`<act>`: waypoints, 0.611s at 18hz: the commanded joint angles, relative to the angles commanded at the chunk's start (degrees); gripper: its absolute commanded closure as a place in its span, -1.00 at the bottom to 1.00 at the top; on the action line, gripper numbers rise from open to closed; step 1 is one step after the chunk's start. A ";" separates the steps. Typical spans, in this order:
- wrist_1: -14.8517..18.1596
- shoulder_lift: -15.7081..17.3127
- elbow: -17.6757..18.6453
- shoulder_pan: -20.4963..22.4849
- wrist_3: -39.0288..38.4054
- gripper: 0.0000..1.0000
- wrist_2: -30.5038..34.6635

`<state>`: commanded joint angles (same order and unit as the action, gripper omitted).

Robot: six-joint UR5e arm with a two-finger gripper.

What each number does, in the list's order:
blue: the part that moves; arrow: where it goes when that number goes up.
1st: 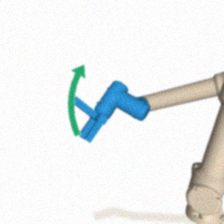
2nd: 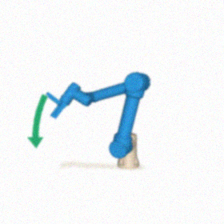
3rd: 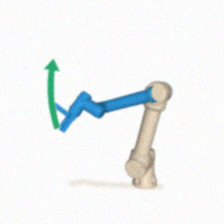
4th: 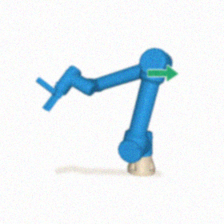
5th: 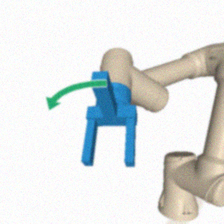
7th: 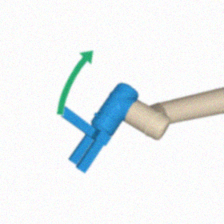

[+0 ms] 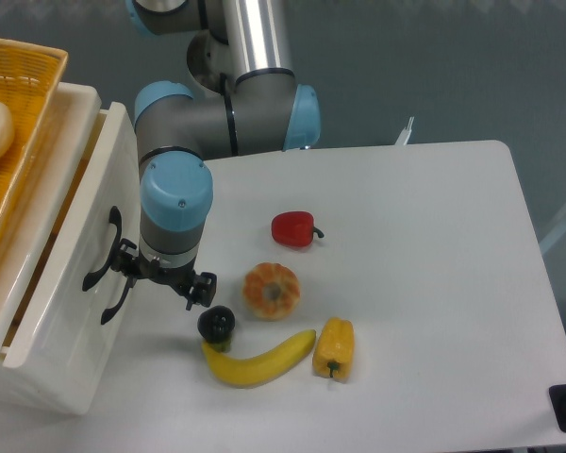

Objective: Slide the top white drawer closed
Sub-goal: 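Press the gripper against the drawer front until fully shut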

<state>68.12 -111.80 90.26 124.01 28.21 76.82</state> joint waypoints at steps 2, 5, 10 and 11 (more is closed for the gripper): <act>0.00 0.00 -0.09 -0.09 0.00 -1.00 0.00; 0.00 0.00 0.00 -0.09 0.00 -1.00 0.00; -0.09 0.00 -0.09 -0.88 0.00 -1.00 -0.09; -0.09 0.00 -0.09 -0.97 0.00 -1.00 -0.09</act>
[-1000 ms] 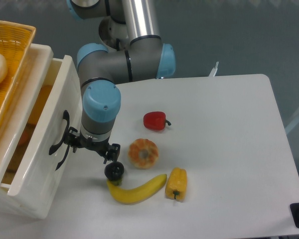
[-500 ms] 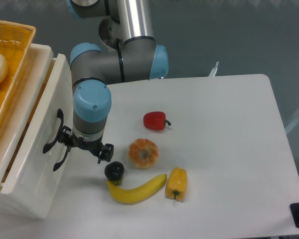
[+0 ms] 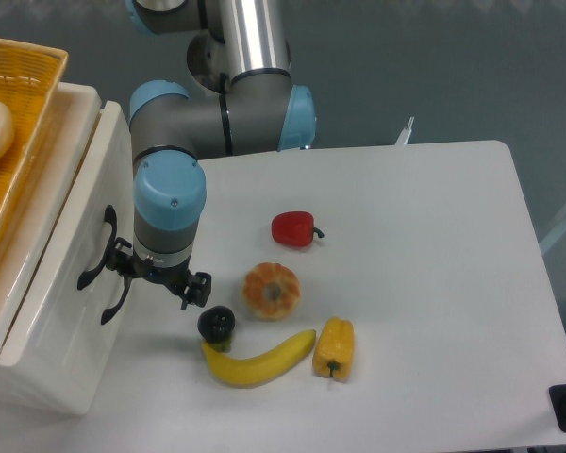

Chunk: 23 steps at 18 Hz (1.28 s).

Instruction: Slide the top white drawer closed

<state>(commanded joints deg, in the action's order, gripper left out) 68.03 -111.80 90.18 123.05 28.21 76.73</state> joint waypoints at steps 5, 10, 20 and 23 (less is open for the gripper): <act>0.00 0.00 0.00 -0.35 0.00 -1.00 0.09; -0.61 -0.44 -1.23 2.00 3.23 -1.00 0.87; -0.79 3.86 -5.09 11.69 26.60 -1.00 9.47; -0.70 5.18 -5.01 12.56 37.67 -1.00 12.30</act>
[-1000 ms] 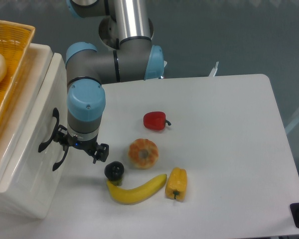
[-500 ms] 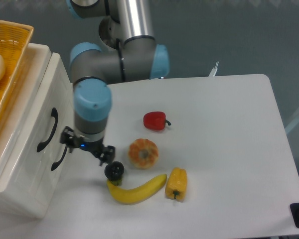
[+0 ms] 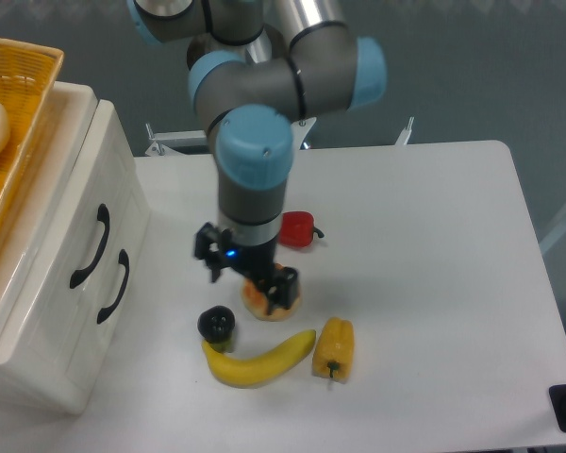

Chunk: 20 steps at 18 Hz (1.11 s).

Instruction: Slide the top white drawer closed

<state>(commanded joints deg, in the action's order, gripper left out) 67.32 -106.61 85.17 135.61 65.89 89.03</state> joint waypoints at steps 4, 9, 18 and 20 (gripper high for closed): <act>0.26 2.19 0.17 3.60 6.51 -1.00 0.80; 0.44 5.26 2.01 8.52 16.36 -1.00 1.94; 1.41 10.90 7.47 17.32 29.21 -1.00 -3.76; 2.28 11.16 7.73 18.11 29.21 -1.00 -5.87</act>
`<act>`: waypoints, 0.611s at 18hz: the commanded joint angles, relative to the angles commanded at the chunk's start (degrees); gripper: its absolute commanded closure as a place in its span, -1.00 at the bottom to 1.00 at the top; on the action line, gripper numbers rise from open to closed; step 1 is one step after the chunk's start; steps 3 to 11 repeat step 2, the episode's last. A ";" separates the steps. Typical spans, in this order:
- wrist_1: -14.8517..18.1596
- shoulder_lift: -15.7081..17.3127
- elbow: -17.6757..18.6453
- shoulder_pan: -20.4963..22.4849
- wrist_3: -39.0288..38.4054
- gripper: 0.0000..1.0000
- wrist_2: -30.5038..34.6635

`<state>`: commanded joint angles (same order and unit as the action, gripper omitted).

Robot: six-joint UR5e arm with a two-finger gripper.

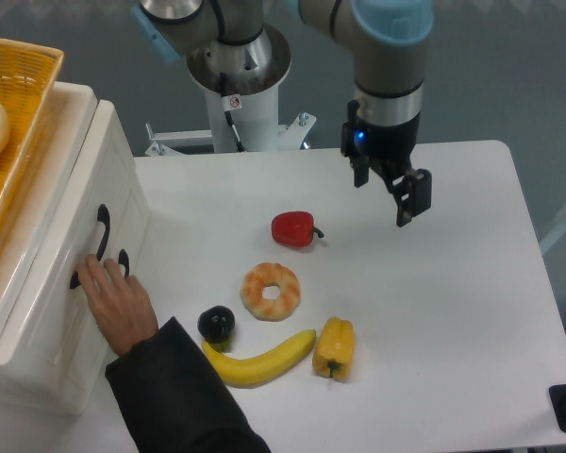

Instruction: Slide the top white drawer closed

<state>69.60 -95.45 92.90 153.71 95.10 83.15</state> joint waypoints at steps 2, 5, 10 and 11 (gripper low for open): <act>0.18 0.35 0.61 0.36 0.00 -1.00 -0.18; 0.18 0.35 0.61 0.36 0.00 -1.00 -0.18; 0.18 0.35 0.61 0.36 0.00 -1.00 -0.18; 0.18 0.35 0.61 0.36 0.00 -1.00 -0.18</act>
